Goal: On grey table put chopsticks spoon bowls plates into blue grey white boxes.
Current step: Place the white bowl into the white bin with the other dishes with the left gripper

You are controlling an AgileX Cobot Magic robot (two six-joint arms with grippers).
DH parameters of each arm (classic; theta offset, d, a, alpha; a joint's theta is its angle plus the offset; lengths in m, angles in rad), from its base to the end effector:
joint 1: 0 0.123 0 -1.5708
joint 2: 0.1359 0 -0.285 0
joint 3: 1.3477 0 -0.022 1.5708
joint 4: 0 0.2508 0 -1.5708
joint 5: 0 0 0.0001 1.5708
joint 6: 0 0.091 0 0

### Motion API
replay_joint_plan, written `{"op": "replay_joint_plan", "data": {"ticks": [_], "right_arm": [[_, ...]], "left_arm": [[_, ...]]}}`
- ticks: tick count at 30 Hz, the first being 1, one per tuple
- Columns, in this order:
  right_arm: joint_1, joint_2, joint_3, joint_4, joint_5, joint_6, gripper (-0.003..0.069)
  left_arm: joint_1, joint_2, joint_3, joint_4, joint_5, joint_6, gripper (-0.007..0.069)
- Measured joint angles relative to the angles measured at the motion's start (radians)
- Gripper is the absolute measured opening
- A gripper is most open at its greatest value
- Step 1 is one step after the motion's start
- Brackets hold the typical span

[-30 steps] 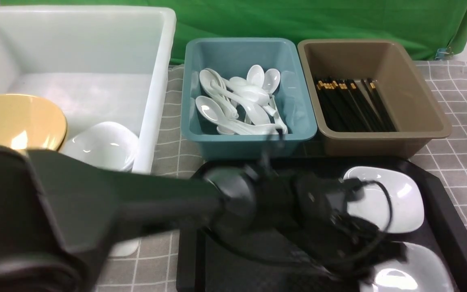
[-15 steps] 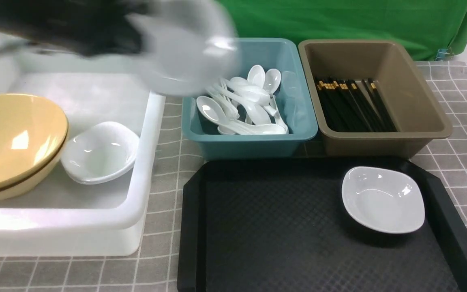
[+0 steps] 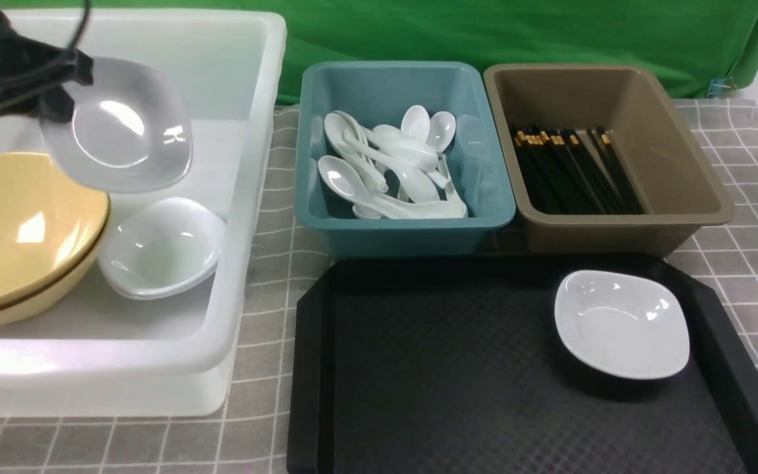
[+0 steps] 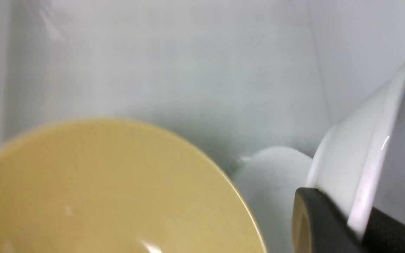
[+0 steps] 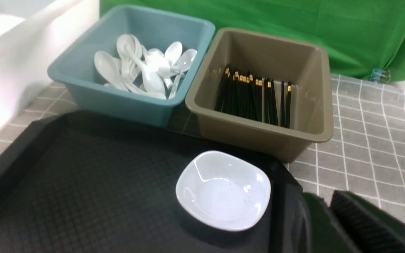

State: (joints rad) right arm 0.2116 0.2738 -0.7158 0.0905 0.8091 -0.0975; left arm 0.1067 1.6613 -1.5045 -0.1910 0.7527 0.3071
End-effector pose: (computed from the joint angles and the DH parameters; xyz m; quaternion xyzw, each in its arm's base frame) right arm 0.0293 0.0124 0.3571 -0.1177 0.7893 0.0791 0.5974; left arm 0.3767 0.0285 0.3396 0.0519 0.9260 -0.0095 0.3738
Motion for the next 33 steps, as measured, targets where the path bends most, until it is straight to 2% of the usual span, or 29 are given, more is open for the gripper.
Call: {"op": "replay_joint_plan", "data": {"ticks": [2,7,14,22,33], "right_arm": [[0.0,0.0,0.0,0.0,-0.002,0.0,0.0071],[0.0,0.0,0.0,0.0,-0.003,0.0,0.0074],[0.0,0.0,0.0,0.0,-0.003,0.0,0.0079],[0.0,0.0,0.0,0.0,-0.003,0.0,0.0087],[0.0,0.0,0.0,0.0,-0.003,0.0,0.0103]], "left_arm": [[-0.029,0.041,-0.033,0.009,-0.033,0.123,0.0015],[-0.089,0.105,-0.057,0.029,-0.089,0.284,0.0015],[-0.129,0.165,-0.06,0.229,-0.074,0.349,0.0015],[-0.133,0.216,-0.063,0.178,0.055,0.485,0.0015],[-0.132,0.257,-0.074,0.168,0.064,0.494,0.0016]]}}
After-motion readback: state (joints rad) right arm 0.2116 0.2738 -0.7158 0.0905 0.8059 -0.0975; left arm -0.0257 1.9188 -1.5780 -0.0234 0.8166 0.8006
